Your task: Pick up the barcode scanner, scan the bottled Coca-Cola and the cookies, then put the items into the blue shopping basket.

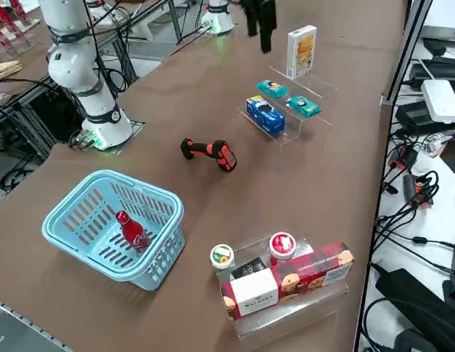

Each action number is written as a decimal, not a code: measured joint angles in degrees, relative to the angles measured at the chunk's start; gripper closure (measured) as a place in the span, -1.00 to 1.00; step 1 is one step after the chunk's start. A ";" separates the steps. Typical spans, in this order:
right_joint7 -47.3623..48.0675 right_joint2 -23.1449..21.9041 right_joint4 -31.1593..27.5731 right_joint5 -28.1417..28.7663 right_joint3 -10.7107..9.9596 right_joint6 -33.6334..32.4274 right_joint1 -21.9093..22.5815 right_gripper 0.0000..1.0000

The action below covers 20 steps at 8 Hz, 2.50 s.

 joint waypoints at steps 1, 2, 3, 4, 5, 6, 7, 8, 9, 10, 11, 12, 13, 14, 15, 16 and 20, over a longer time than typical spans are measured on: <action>7.10 0.25 0.26 -0.04 0.06 0.04 4.22 -1.00; 13.54 0.93 0.57 -0.06 0.09 0.43 8.16 -1.00; 19.24 2.22 1.60 -0.08 0.11 1.06 11.61 -1.00; 24.27 3.97 3.30 -0.07 0.11 1.45 14.34 -1.00; 28.94 5.81 5.19 -0.05 0.31 1.57 16.46 -1.00; 32.60 7.36 6.70 -0.02 1.29 1.98 17.80 -1.00; 35.03 8.49 7.51 -0.02 3.28 3.18 18.20 -1.00; 36.36 9.62 7.77 -0.03 4.61 4.96 18.31 -1.00; 36.52 10.74 7.78 -0.03 4.90 6.91 18.32 -1.00; 35.74 11.80 7.79 -0.03 4.89 9.03 18.12 -1.00; 34.19 12.77 7.80 -0.04 4.86 11.24 17.81 -1.00; 32.68 13.80 8.03 -0.04 4.84 13.12 17.39 -1.00; 31.32 15.20 9.10 -0.04 4.84 14.18 16.80 -1.00; 30.79 16.83 10.70 -0.04 5.25 14.93 16.16 -1.00; 30.76 18.29 12.07 -0.04 6.35 16.16 15.22 -1.00; 30.45 19.35 12.92 -0.04 7.42 17.18 14.10 -1.00; 27.54 20.16 13.53 -0.04 9.57 17.67 10.98 -1.00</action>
